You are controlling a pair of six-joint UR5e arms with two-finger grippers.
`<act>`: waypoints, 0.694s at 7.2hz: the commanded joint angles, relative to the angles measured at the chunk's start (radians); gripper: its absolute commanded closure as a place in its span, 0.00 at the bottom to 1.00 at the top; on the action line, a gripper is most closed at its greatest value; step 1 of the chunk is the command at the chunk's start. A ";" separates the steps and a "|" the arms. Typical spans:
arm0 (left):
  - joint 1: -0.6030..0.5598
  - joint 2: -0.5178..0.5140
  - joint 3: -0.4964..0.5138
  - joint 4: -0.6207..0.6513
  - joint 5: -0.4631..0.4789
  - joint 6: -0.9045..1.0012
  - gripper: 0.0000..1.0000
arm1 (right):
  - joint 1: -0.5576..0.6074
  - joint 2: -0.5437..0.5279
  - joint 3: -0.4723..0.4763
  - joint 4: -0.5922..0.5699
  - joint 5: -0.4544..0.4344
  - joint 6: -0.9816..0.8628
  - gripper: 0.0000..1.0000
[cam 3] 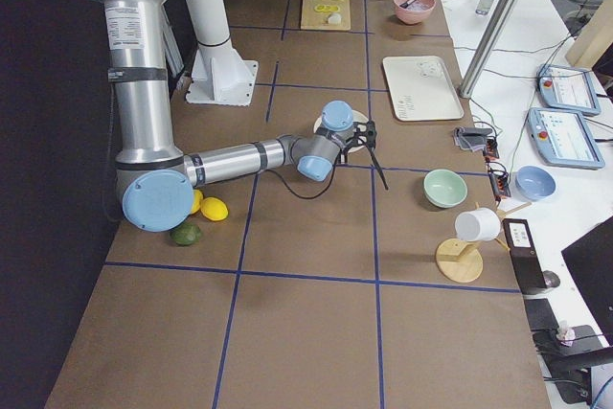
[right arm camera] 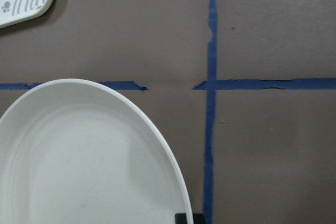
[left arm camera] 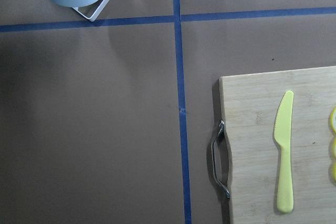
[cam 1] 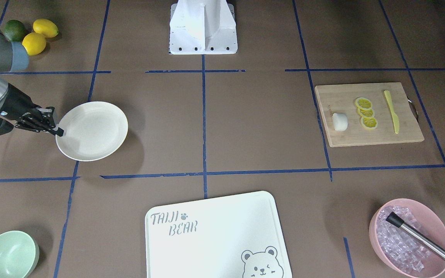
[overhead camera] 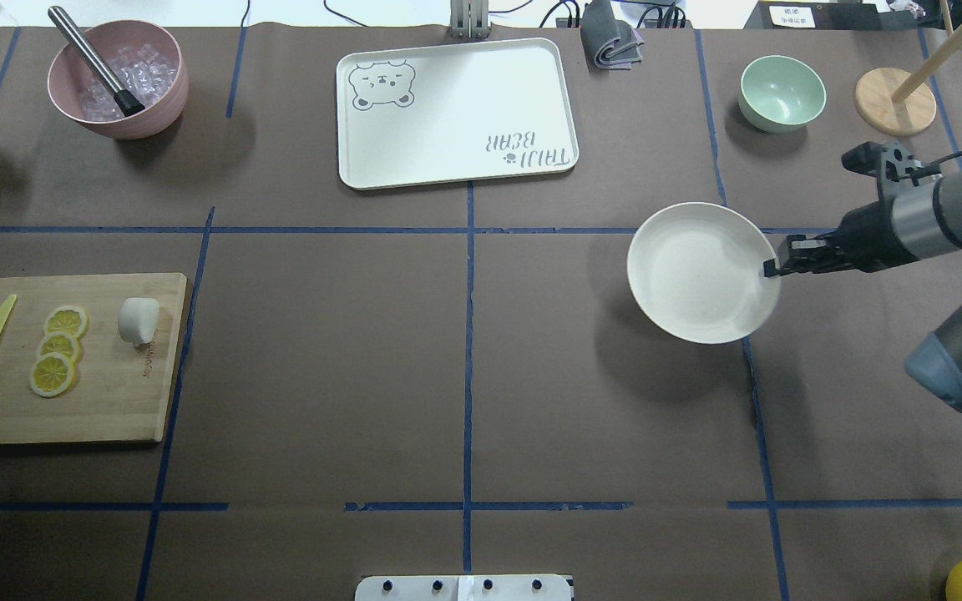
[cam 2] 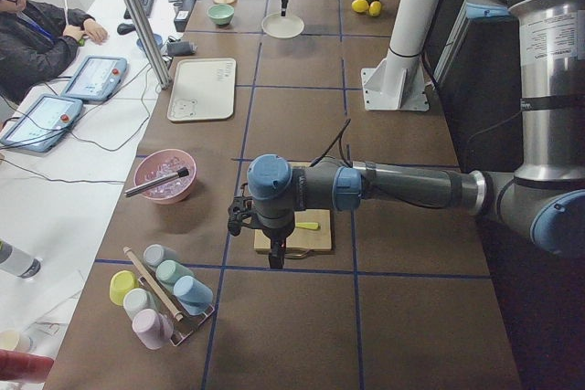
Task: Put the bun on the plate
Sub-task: 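Reach the right gripper to the white plate rim and grasp it, then slide the white plate with the right gripper toward the table center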
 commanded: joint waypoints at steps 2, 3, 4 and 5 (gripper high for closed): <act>0.000 0.000 0.000 0.000 0.000 0.000 0.00 | -0.192 0.206 0.002 -0.077 -0.152 0.244 0.99; 0.000 0.000 0.000 0.000 0.000 0.000 0.00 | -0.282 0.276 -0.007 -0.162 -0.270 0.271 0.99; 0.000 0.000 0.000 0.000 0.000 0.000 0.00 | -0.350 0.347 -0.021 -0.240 -0.364 0.274 0.99; 0.000 0.000 0.000 0.002 0.000 0.000 0.00 | -0.383 0.411 -0.058 -0.300 -0.401 0.304 0.99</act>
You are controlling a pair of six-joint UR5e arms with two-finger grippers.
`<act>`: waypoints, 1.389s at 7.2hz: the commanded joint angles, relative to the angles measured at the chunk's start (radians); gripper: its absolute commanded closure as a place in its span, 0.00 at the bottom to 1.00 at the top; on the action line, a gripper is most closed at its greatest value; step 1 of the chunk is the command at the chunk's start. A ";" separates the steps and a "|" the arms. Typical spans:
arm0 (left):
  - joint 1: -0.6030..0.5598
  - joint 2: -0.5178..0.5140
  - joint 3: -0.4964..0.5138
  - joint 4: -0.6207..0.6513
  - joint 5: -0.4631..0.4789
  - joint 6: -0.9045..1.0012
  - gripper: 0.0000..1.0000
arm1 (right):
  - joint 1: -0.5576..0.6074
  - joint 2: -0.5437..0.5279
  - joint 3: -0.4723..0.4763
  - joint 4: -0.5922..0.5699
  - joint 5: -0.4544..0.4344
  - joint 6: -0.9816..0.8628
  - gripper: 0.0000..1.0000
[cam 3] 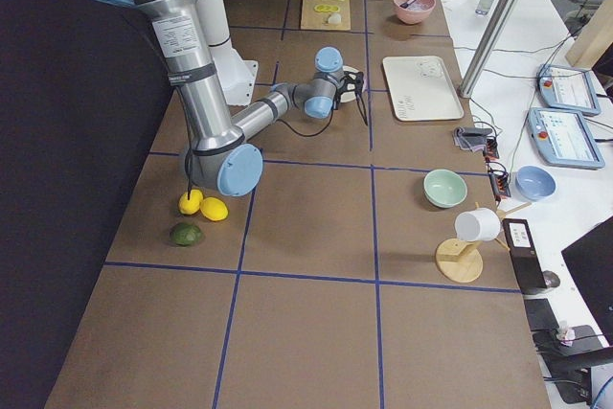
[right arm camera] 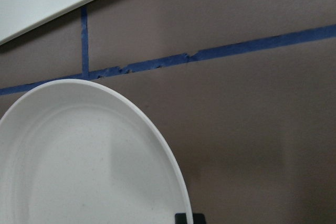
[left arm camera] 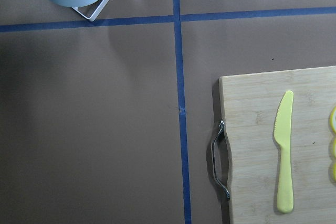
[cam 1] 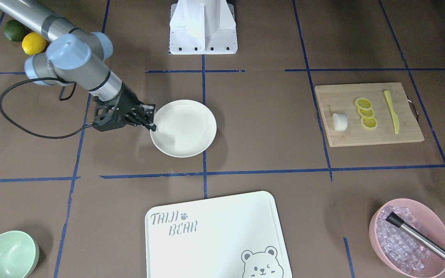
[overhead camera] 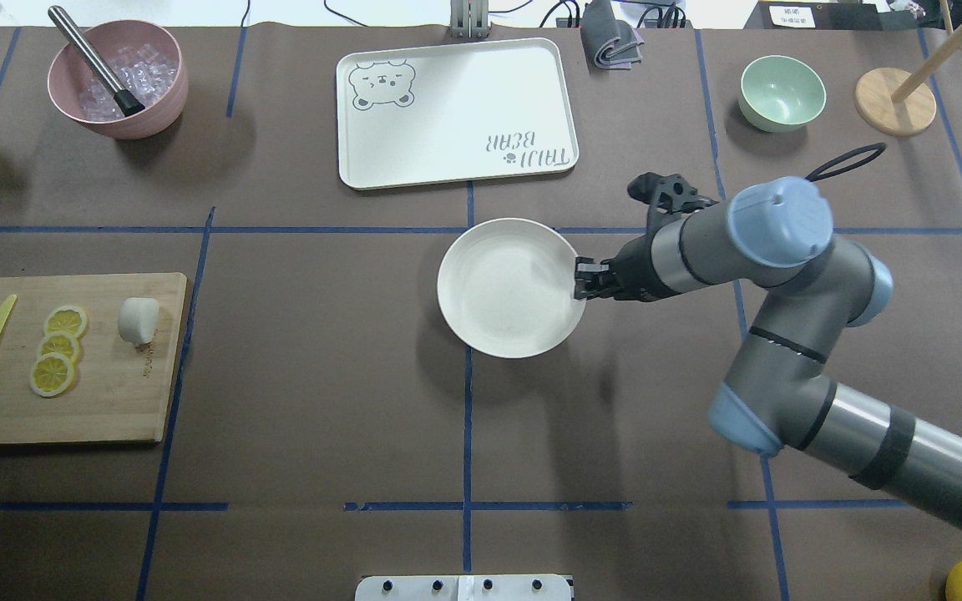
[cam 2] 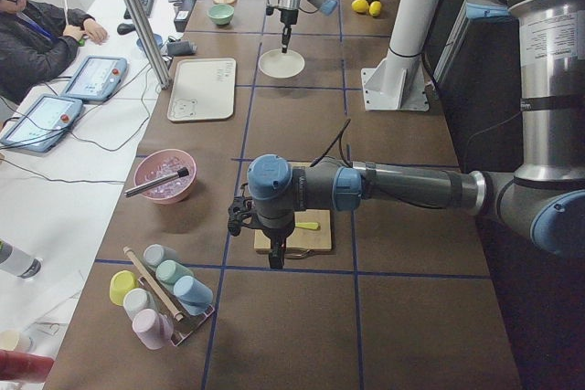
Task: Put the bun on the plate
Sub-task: 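Slide the white plate with the right gripper toward the table center, then open the right gripper and draw the right arm back away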
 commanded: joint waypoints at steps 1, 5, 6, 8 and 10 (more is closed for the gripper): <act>0.000 0.002 0.000 0.003 0.000 0.000 0.00 | -0.085 0.094 -0.052 -0.084 -0.095 0.061 0.98; 0.002 0.000 0.003 0.000 0.000 0.002 0.00 | -0.075 0.097 0.014 -0.299 -0.117 0.083 0.00; 0.002 0.000 0.002 -0.002 -0.001 0.002 0.00 | -0.015 0.091 0.092 -0.442 -0.059 0.066 0.00; 0.002 -0.005 0.000 -0.003 -0.001 0.002 0.00 | 0.179 0.061 0.141 -0.633 0.126 -0.250 0.00; 0.002 -0.005 0.000 -0.003 0.000 0.002 0.00 | 0.365 -0.072 0.134 -0.647 0.227 -0.613 0.00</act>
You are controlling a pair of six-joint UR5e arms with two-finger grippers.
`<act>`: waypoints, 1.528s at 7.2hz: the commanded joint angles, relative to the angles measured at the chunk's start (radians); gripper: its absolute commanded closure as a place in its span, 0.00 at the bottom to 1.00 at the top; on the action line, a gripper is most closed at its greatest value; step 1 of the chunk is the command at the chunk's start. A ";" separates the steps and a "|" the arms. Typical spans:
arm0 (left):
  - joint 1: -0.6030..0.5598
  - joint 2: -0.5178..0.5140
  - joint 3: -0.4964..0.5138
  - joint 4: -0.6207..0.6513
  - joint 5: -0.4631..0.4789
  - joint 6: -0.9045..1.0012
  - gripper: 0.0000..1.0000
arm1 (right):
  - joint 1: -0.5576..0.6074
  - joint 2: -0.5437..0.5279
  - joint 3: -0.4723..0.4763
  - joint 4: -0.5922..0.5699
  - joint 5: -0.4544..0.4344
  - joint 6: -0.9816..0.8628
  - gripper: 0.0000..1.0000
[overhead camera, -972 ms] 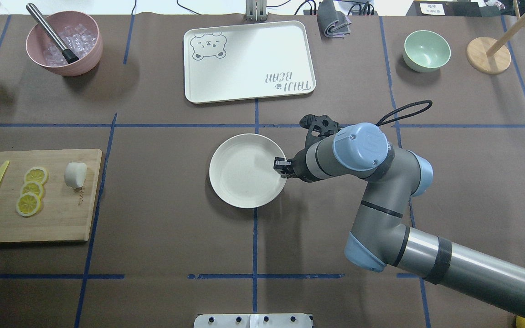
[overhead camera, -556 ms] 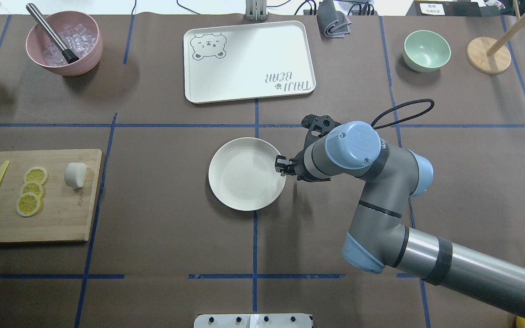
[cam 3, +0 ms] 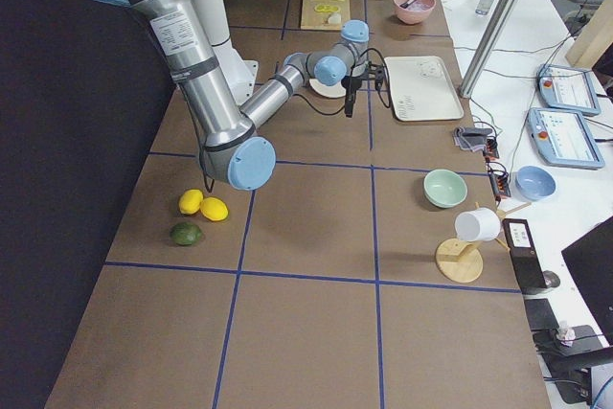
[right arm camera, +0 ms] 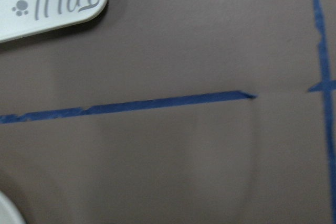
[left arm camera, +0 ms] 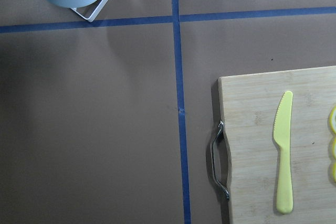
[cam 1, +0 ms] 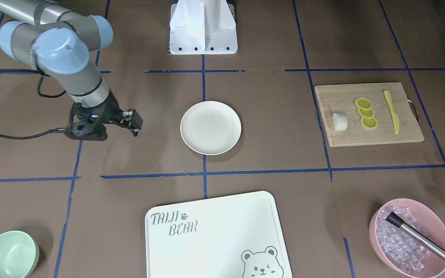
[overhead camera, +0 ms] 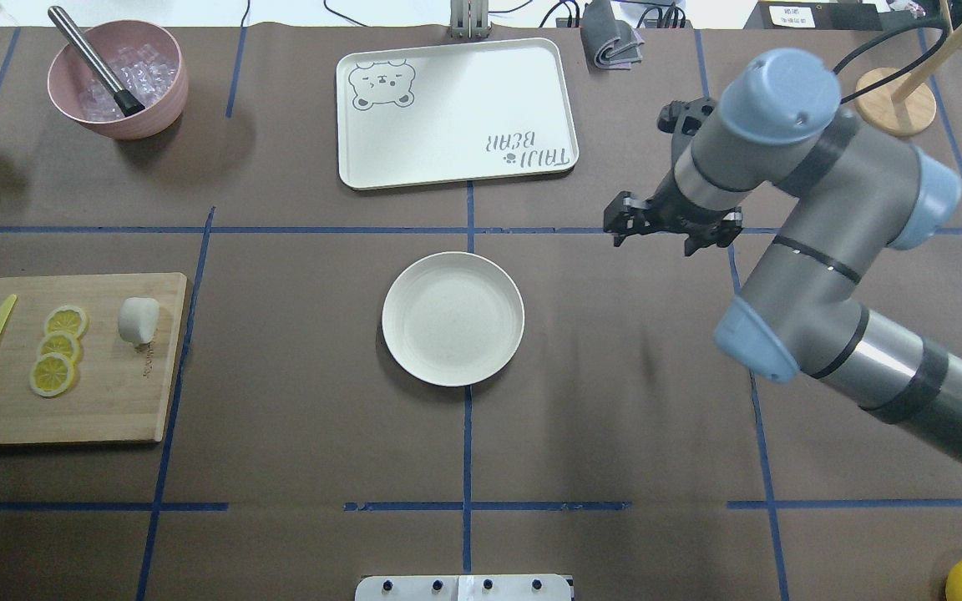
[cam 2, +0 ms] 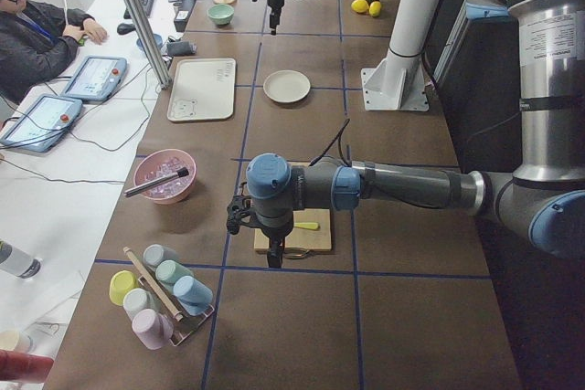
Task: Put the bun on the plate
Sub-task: 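Open the right gripper and draw the right arm back away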
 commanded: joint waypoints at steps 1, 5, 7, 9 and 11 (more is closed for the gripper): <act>0.000 -0.003 0.000 0.000 0.001 0.000 0.00 | 0.233 -0.141 -0.003 -0.023 0.148 -0.384 0.00; 0.000 -0.005 0.001 0.000 0.001 -0.002 0.00 | 0.548 -0.368 -0.022 -0.046 0.143 -0.806 0.00; 0.003 -0.006 -0.009 0.000 0.003 0.000 0.00 | 0.643 -0.477 -0.020 -0.046 0.155 -1.030 0.00; 0.005 -0.017 -0.031 0.000 0.010 -0.006 0.00 | 0.681 -0.542 -0.011 -0.037 0.157 -1.101 0.00; 0.020 -0.116 -0.004 -0.096 0.004 -0.014 0.00 | 0.681 -0.544 -0.016 -0.034 0.152 -1.089 0.00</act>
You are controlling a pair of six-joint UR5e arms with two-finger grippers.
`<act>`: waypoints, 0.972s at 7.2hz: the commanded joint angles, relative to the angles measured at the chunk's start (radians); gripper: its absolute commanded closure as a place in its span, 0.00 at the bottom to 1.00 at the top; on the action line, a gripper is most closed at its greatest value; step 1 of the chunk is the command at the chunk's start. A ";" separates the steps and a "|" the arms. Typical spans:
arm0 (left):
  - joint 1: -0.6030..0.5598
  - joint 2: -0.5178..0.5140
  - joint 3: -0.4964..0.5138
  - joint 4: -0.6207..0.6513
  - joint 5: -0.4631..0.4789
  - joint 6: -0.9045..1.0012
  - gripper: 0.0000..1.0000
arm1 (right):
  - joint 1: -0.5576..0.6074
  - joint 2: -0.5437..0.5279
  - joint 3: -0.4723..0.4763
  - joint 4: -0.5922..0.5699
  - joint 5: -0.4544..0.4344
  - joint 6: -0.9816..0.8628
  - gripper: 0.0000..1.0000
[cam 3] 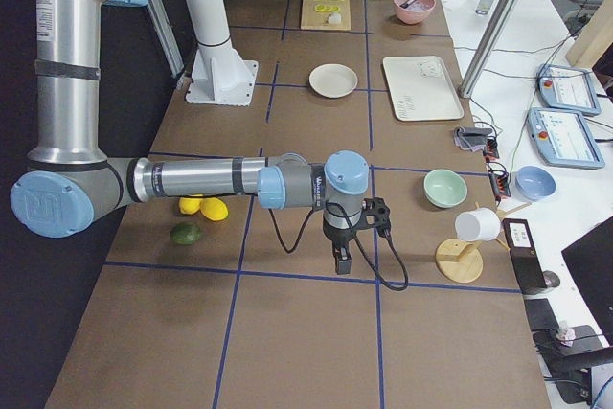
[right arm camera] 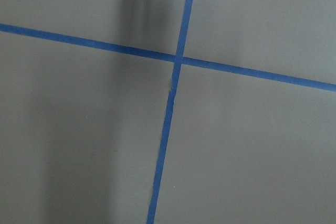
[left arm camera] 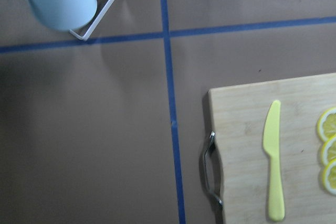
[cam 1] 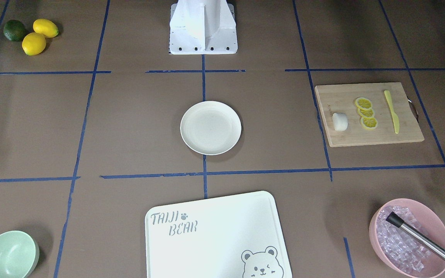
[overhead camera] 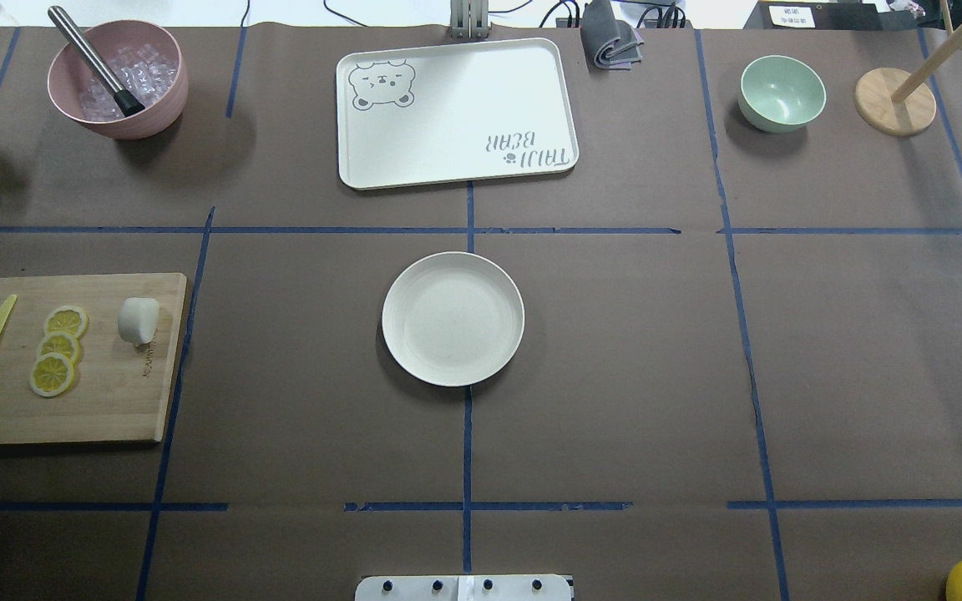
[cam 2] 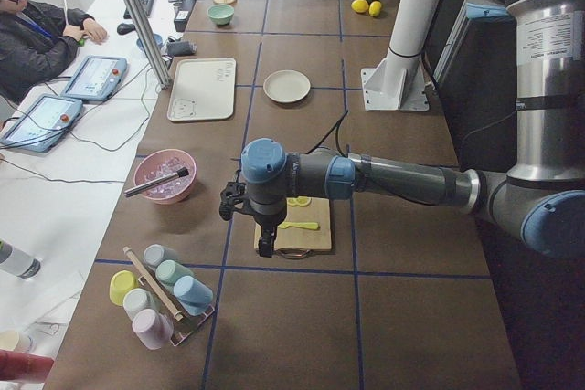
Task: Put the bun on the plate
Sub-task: 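Reach the left gripper to the white bun on the cutting board and grasp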
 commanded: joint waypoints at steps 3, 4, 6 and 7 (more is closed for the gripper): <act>0.061 -0.097 0.035 -0.160 -0.024 0.000 0.00 | 0.003 -0.005 -0.003 0.003 -0.006 0.002 0.00; 0.151 -0.095 0.035 -0.208 -0.030 -0.012 0.00 | 0.003 -0.003 -0.001 0.003 -0.005 0.000 0.00; 0.363 -0.107 0.020 -0.295 0.012 -0.444 0.00 | 0.003 0.001 -0.007 0.003 -0.008 -0.001 0.00; 0.463 -0.107 0.020 -0.399 0.114 -0.645 0.00 | 0.003 0.003 -0.007 0.003 -0.008 -0.001 0.00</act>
